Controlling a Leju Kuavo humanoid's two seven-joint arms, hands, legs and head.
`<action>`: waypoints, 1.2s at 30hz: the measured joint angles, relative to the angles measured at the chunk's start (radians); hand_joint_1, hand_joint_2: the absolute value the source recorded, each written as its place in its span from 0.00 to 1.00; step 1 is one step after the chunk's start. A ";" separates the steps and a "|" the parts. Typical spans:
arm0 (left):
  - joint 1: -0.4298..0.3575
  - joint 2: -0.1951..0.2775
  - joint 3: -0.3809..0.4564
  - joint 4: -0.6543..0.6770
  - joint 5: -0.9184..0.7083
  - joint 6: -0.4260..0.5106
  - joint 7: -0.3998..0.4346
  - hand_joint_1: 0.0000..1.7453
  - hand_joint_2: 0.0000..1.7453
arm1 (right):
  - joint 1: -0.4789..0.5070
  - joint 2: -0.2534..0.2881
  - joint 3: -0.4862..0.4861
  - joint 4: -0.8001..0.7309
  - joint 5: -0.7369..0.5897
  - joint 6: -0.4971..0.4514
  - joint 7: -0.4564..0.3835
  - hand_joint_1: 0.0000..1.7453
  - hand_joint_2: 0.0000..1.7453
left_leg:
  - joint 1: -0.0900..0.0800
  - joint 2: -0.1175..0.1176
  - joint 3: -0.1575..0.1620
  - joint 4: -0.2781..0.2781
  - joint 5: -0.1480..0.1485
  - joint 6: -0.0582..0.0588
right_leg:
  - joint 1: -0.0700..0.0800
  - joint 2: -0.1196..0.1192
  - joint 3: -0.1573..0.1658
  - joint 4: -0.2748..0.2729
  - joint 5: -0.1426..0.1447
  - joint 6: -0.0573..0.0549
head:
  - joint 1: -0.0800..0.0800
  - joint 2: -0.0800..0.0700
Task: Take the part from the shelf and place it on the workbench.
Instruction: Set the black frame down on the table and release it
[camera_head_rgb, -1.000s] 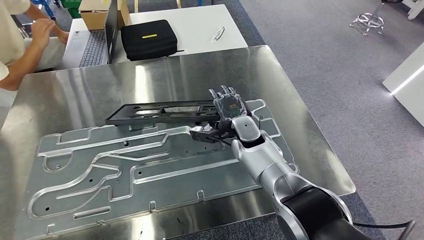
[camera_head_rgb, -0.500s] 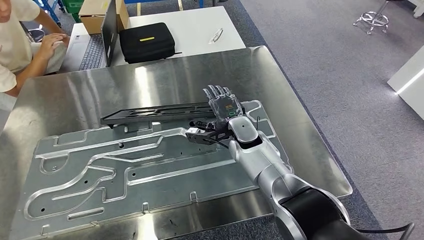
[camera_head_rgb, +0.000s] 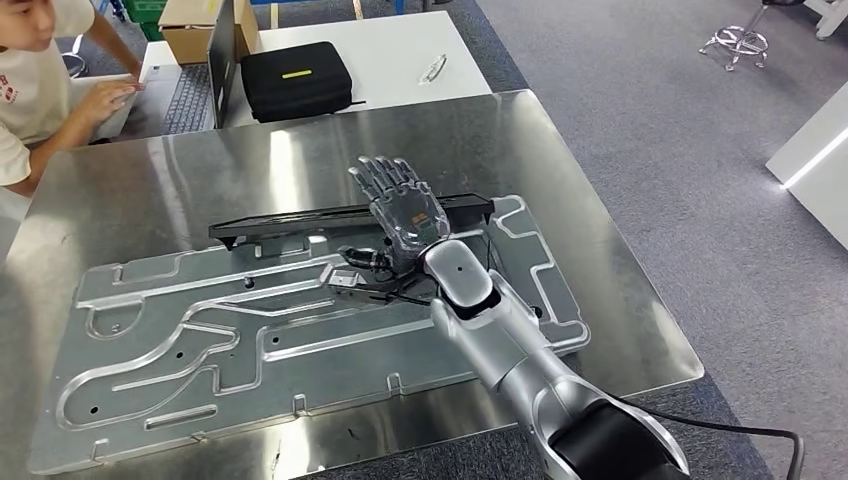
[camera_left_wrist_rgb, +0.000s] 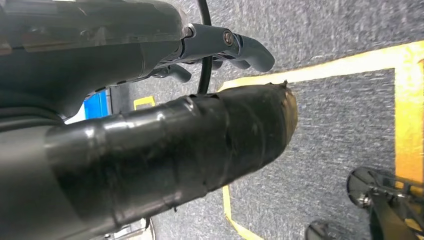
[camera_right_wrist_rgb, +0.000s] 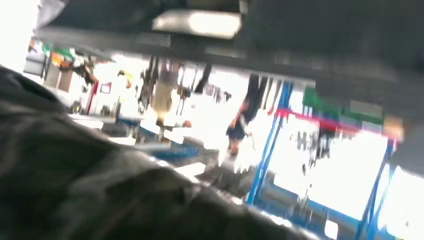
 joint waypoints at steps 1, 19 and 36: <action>0.000 -0.001 0.000 0.000 0.001 0.001 0.000 0.00 0.00 | 0.007 0.000 0.016 -0.029 0.004 -0.012 0.004 0.00 0.00 | 0.000 -0.001 -0.005 0.003 0.003 -0.005 | 0.002 0.002 0.034 -0.059 0.021 -0.003 | 0.000 0.000; 0.001 0.004 -0.004 0.000 -0.046 0.033 0.014 0.00 0.00 | 0.136 -0.074 0.199 -0.371 -0.042 0.016 0.000 0.00 0.00 | 0.002 0.008 0.154 0.006 -0.148 -0.048 | 0.011 -0.021 -0.092 -0.110 0.177 -0.034 | 0.000 0.000; 0.015 0.001 -0.078 0.000 -0.153 0.056 0.036 0.00 0.00 | 0.480 -0.303 0.174 -0.591 0.040 -0.105 0.068 0.00 0.00 | -0.003 0.012 0.010 -0.003 0.006 -0.027 | 0.020 -0.009 0.083 -0.147 0.046 -0.032 | 0.000 0.000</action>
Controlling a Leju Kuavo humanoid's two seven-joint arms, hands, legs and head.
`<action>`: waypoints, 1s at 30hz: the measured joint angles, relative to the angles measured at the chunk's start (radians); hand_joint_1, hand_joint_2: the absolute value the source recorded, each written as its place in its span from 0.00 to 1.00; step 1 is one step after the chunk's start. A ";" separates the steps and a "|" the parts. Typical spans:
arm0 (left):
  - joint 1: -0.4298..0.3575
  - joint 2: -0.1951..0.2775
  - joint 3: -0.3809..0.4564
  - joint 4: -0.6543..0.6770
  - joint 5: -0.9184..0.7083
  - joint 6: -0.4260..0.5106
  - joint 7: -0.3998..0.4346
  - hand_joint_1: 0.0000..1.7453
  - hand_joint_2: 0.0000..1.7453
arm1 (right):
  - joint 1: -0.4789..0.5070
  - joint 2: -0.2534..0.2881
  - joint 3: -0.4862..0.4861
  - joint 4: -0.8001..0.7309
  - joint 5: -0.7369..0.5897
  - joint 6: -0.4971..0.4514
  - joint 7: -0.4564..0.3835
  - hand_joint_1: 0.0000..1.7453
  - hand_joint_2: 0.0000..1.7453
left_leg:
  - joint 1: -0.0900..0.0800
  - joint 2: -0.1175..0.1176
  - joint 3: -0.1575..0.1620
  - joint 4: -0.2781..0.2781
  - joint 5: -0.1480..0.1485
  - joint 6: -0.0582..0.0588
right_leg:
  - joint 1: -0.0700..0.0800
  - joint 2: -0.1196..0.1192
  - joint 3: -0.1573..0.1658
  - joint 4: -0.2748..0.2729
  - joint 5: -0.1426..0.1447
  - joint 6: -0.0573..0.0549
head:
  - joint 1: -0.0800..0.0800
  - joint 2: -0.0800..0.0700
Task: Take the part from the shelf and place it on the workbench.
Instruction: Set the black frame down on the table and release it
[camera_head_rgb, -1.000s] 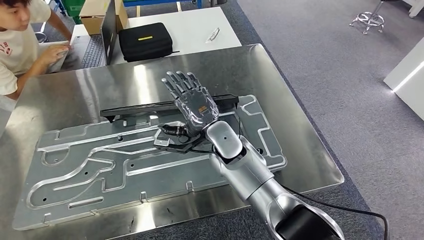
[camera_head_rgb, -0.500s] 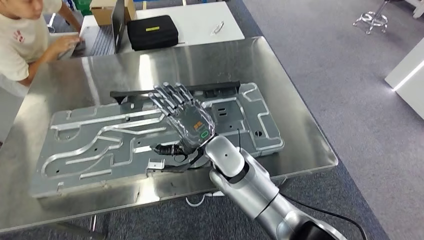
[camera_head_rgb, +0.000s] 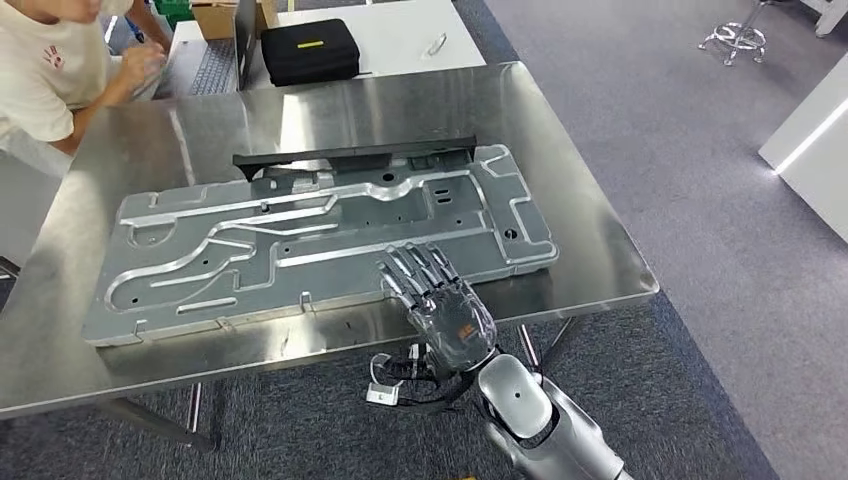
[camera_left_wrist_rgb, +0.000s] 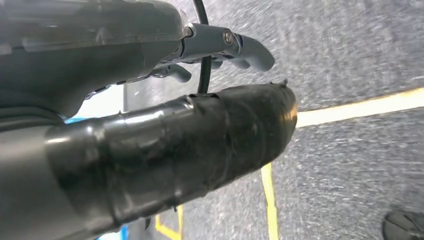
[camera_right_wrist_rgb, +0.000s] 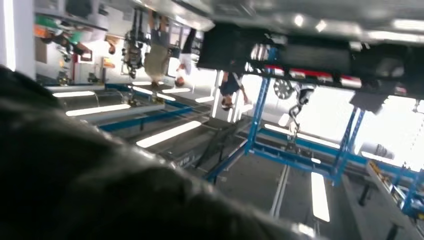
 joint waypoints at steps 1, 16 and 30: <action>0.001 0.000 -0.004 0.000 -0.003 0.000 0.000 0.00 0.00 | 0.019 -0.010 -0.007 -0.010 0.005 -0.001 0.001 0.00 0.00 | 0.000 -0.001 -0.006 0.002 -0.005 -0.005 | -0.002 -0.002 -0.007 -0.006 0.011 -0.007 | 0.000 0.000; 0.000 -0.002 -0.054 0.000 -0.059 -0.007 0.002 0.00 0.00 | 0.313 -0.087 -0.151 -0.100 0.006 -0.066 0.161 0.00 0.00 | -0.007 0.000 0.198 -0.028 -0.170 0.015 | -0.006 -0.018 -0.169 0.017 0.156 0.018 | -0.006 0.000; 0.000 -0.005 -0.086 0.000 -0.088 -0.018 -0.015 0.00 0.00 | 0.440 -0.176 -0.261 0.114 -0.247 -0.210 0.190 0.00 0.00 | -0.011 0.075 0.028 0.008 -0.031 0.016 | 0.003 -0.034 0.033 -0.012 -0.022 0.013 | -0.006 0.000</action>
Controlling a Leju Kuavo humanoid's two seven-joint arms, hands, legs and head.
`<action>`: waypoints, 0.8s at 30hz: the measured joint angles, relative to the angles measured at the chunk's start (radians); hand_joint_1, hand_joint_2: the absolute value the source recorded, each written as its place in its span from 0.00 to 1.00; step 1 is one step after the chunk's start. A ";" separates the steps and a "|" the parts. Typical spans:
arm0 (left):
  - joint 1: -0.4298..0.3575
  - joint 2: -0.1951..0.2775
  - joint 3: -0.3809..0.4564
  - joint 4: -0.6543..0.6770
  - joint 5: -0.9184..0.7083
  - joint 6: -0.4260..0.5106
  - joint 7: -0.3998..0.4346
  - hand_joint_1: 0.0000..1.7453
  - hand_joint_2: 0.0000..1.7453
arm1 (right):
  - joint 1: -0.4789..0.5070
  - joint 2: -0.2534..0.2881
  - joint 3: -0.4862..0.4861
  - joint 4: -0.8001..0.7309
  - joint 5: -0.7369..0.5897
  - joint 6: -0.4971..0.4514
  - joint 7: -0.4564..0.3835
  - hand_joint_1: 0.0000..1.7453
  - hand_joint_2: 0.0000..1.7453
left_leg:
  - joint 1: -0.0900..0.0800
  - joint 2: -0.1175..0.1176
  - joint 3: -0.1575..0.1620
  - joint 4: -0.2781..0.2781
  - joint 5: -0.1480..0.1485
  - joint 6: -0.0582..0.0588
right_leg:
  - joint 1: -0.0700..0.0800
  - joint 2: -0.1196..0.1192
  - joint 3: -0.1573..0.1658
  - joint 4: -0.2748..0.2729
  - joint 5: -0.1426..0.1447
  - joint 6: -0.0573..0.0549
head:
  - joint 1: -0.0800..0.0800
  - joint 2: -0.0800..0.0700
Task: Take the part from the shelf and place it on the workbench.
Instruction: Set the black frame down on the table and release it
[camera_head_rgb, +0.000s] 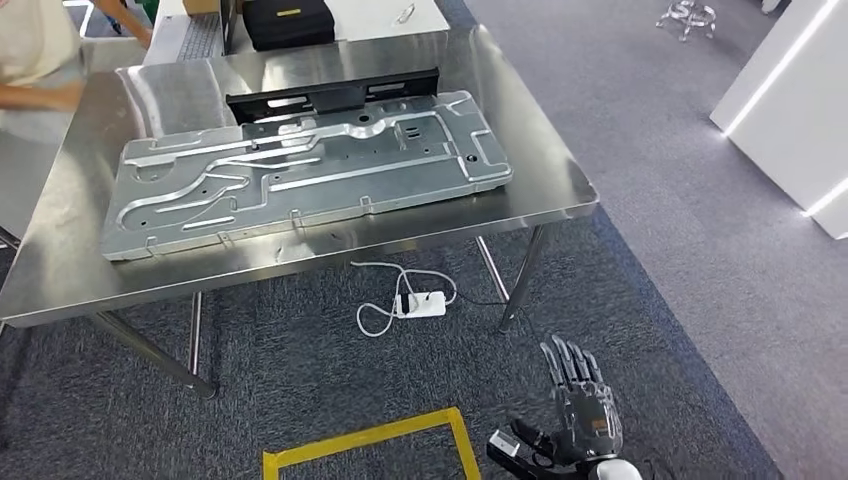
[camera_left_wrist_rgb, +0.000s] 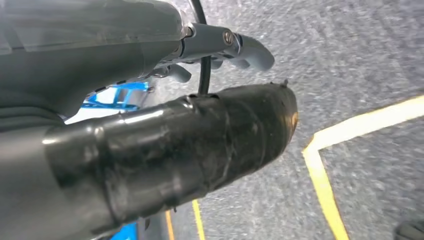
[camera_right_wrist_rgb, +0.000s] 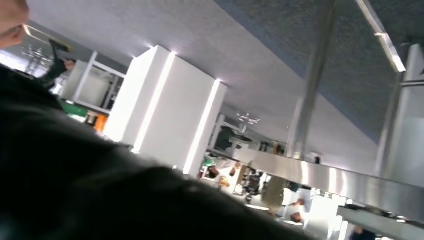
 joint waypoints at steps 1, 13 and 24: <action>-0.001 0.000 -0.002 0.000 0.000 0.000 0.000 0.00 0.00 | 0.002 0.000 -0.002 0.011 0.000 -0.001 -0.001 0.00 0.00 | 0.002 0.001 -0.002 0.000 0.003 -0.007 | -0.001 0.004 -0.009 -0.003 0.010 -0.007 | 0.001 0.000; 0.004 0.005 -0.013 -0.001 -0.005 0.001 0.000 0.00 0.00 | -0.003 0.006 -0.013 0.070 -0.031 0.019 0.002 0.00 0.00 | -0.005 -0.122 0.178 0.002 -0.146 0.016 | 0.004 0.090 -0.186 0.012 0.161 -0.022 | -0.001 0.000; 0.005 -0.003 -0.022 0.000 -0.009 0.026 -0.047 0.00 0.00 | -0.184 0.096 -0.407 0.776 -0.500 0.383 -0.184 0.00 0.00 | -0.003 -0.026 0.096 -0.054 -0.064 0.042 | -0.027 0.042 -0.235 0.293 0.024 0.038 | -0.002 0.000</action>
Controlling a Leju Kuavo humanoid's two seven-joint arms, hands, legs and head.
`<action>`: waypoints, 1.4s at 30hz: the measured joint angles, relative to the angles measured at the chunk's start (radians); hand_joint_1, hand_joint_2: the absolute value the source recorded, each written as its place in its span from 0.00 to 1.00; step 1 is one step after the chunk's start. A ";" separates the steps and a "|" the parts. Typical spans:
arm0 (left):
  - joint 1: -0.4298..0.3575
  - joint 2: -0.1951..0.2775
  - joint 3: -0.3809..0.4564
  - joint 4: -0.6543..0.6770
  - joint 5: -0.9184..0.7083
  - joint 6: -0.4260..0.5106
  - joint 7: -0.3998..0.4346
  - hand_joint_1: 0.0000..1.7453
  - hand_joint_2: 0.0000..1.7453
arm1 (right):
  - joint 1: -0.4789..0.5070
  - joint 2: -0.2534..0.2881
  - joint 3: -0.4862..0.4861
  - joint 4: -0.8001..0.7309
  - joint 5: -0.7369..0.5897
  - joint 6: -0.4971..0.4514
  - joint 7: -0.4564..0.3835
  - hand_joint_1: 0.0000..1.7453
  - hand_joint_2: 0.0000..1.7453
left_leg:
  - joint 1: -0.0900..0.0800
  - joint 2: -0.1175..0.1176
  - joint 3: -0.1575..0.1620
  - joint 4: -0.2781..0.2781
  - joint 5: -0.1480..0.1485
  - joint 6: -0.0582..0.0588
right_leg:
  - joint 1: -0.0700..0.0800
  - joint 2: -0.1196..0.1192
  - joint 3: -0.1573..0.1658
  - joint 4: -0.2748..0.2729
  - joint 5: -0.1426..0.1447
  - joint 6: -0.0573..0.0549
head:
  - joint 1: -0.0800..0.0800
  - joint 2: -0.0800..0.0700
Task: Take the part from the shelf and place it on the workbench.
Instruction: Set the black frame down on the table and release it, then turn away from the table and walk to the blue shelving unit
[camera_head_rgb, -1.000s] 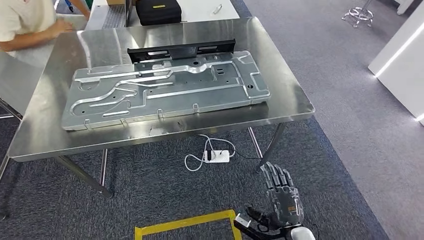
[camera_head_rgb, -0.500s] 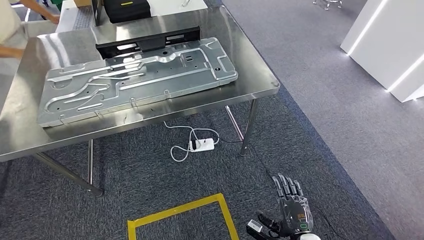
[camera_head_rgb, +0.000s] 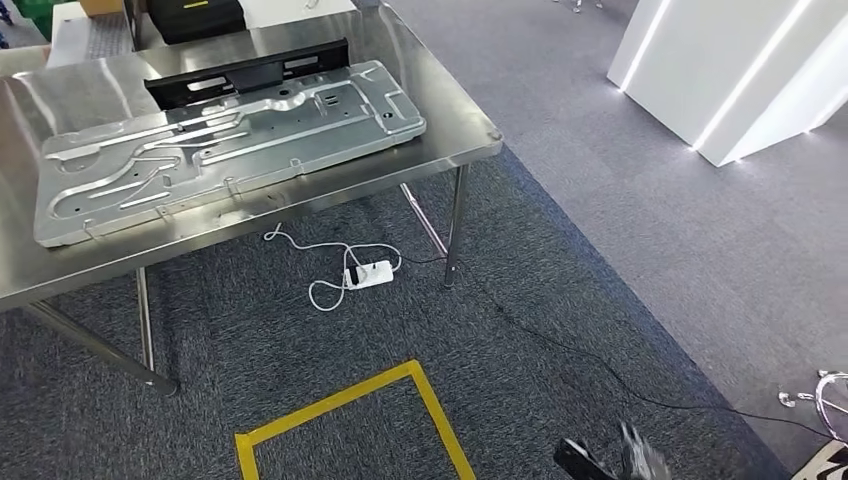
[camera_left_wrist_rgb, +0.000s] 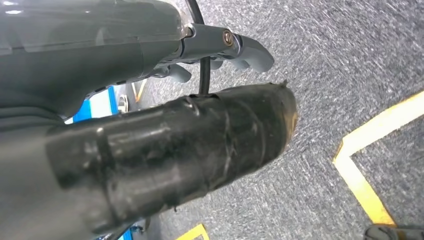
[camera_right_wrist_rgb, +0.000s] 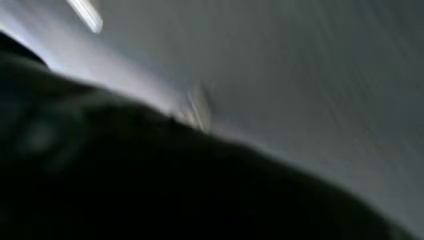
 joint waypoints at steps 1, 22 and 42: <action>-0.001 -0.008 0.000 0.000 0.002 0.016 0.014 0.00 0.00 | -0.002 0.013 -0.042 0.039 -0.037 0.083 0.039 0.00 0.00 | 0.001 0.008 -0.016 0.010 0.005 -0.004 | -0.004 -0.007 0.037 -0.027 0.029 0.004 | 0.000 0.000; -0.017 -0.107 0.153 0.001 0.215 0.114 0.116 0.00 0.00 | -0.075 0.252 -0.067 0.215 0.191 0.462 0.258 0.00 0.00 | 0.008 -0.093 0.085 0.019 -0.093 -0.031 | 0.029 0.075 0.044 -0.273 0.148 -0.038 | 0.000 0.000; -0.018 -0.109 0.137 0.001 0.130 0.071 0.077 0.00 0.00 | -0.083 0.241 -0.074 0.233 0.121 0.428 0.276 0.00 0.00 | 0.022 -0.019 -0.117 0.192 -0.122 -0.066 | 0.015 -0.032 0.178 -0.305 0.035 -0.059 | -0.001 0.000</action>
